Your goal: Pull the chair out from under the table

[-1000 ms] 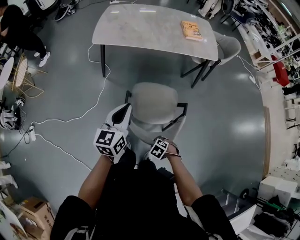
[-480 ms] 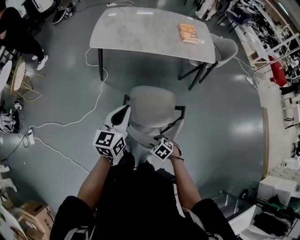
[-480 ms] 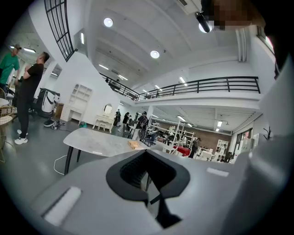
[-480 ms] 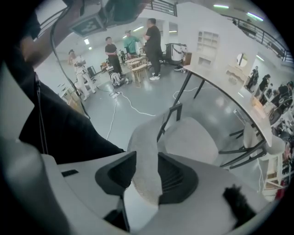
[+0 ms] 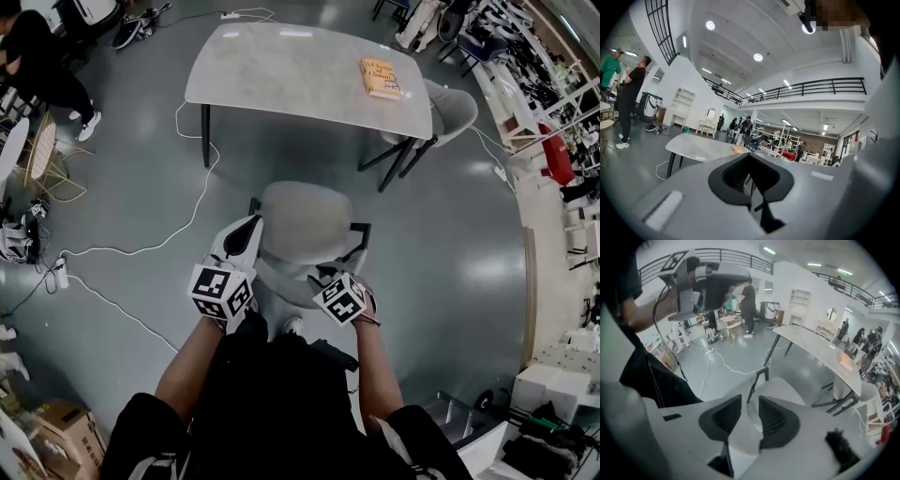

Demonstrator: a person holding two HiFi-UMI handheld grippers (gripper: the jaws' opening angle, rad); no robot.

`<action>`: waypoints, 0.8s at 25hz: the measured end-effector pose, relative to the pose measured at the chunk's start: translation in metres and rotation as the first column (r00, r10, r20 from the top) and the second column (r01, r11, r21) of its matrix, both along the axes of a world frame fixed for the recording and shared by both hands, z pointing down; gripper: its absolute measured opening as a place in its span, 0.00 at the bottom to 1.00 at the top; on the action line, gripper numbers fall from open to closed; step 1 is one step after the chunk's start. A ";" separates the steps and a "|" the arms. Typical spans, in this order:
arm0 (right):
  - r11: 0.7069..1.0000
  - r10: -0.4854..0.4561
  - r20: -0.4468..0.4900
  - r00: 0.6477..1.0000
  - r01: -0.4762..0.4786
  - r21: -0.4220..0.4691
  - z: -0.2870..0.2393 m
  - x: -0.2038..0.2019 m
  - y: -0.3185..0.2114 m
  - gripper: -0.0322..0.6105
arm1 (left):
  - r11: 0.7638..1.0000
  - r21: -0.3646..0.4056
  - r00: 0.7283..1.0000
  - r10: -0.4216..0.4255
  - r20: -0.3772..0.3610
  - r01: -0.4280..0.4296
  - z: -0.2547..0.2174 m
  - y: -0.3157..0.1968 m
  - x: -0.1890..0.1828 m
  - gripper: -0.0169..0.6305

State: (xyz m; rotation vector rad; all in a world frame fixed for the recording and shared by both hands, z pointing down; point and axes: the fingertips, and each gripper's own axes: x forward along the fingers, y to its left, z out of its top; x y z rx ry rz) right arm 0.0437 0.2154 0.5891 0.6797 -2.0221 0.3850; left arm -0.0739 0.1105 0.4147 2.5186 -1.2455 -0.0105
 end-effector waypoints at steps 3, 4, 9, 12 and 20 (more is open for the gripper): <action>0.995 0.075 0.084 0.994 -0.080 0.053 -0.027 0.003 -0.012 0.24 | 1.000 0.017 1.000 0.006 -0.011 -0.006 -0.010 0.005 0.003 0.04; 0.990 0.103 0.112 0.988 -0.112 0.081 -0.037 0.005 -0.017 0.23 | 1.000 0.020 1.000 0.012 -0.013 -0.011 -0.012 0.007 0.004 0.04; 0.925 0.238 0.296 0.925 -0.309 0.221 -0.101 0.015 -0.044 0.11 | 0.999 0.028 1.000 0.018 -0.010 -0.018 -0.020 0.013 0.008 0.04; 0.872 0.291 0.374 0.880 -0.405 0.275 -0.134 0.024 -0.055 0.08 | 0.999 0.040 1.000 0.018 -0.011 -0.017 -0.026 0.014 0.009 0.04; 0.680 0.406 0.547 0.732 -0.642 0.354 -0.188 0.064 -0.059 0.08 | 0.997 0.073 1.000 0.006 -0.017 -0.004 -0.043 0.021 0.015 0.04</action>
